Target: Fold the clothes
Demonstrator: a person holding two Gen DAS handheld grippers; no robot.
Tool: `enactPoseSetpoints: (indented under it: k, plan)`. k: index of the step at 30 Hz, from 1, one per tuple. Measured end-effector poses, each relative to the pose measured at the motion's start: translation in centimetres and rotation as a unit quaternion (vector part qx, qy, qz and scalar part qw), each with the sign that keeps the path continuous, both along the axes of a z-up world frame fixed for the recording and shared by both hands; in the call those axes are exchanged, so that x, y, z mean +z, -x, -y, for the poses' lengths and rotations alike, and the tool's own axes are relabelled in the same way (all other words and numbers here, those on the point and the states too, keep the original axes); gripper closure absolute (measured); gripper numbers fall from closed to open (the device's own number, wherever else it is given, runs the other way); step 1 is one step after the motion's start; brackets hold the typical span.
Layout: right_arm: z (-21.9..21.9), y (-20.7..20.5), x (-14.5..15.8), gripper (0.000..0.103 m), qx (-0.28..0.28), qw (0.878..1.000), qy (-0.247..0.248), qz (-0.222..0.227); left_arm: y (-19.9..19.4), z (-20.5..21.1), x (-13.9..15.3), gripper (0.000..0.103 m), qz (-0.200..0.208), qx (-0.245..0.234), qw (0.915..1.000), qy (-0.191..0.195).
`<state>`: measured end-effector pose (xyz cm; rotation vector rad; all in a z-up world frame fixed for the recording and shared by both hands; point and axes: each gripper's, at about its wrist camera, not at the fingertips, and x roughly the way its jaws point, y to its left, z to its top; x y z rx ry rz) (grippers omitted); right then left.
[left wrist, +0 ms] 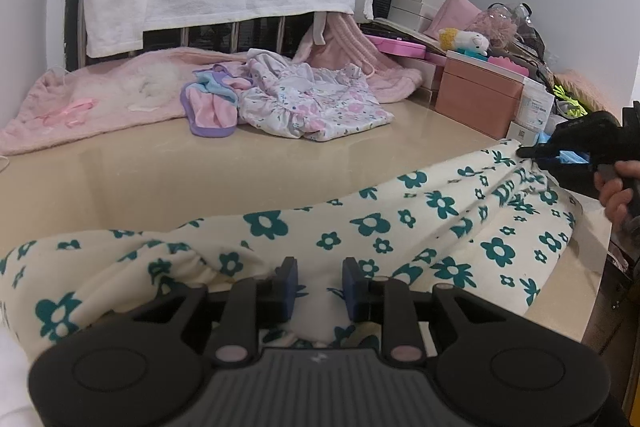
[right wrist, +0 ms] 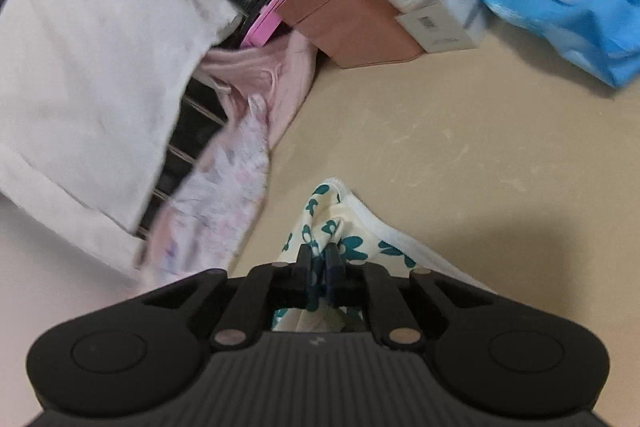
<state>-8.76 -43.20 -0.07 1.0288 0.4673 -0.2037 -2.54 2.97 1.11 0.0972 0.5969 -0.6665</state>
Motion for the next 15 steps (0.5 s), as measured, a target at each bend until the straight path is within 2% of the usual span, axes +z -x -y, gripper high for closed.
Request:
enactPoseSetpoints:
  k: [2, 5, 7, 9, 11, 13, 14, 15]
  plan:
    - [0.8, 0.8, 0.1, 0.085, 0.013, 1.000, -0.017, -0.006, 0.0, 0.0, 0.0, 0.080, -0.001, 0.000, 1.0000, 0.001]
    - [0.2, 3.3, 2.8, 0.068, 0.022, 0.996, 0.082, -0.003, 0.1, 0.1, -0.1, 0.080, 0.002, 0.001, 1.0000, -0.002]
    - [-0.8, 4.1, 4.1, 0.067, 0.043, 0.987, 0.155, -0.020, 0.0, 0.0, -0.1, 0.080, 0.002, 0.001, 1.0000, -0.001]
    - [-2.1, 3.8, 4.2, 0.068, 0.082, 0.977, 0.195, -0.039, 0.0, 0.0, -0.1, 0.080, 0.001, 0.001, 1.0000, -0.001]
    - [-3.7, 3.1, 3.4, 0.085, 0.123, 0.964, 0.229, -0.059, 0.0, 0.1, -0.1, 0.080, 0.002, 0.001, 1.0000, -0.002]
    - [-4.6, 2.2, 2.0, 0.097, 0.119, 0.953, 0.268, -0.082, 0.0, 0.1, 0.0, 0.080, 0.002, 0.002, 1.0000, -0.003]
    - [-4.9, 2.3, 1.9, 0.102, 0.118, 0.949, 0.278, -0.086, 0.0, 0.1, 0.1, 0.080, -0.001, 0.001, 1.0000, -0.006]
    - [-5.0, 2.9, 2.5, 0.102, 0.116, 0.950, 0.279, -0.080, -0.1, 0.1, 0.4, 0.080, -0.012, 0.001, 0.9999, -0.012]
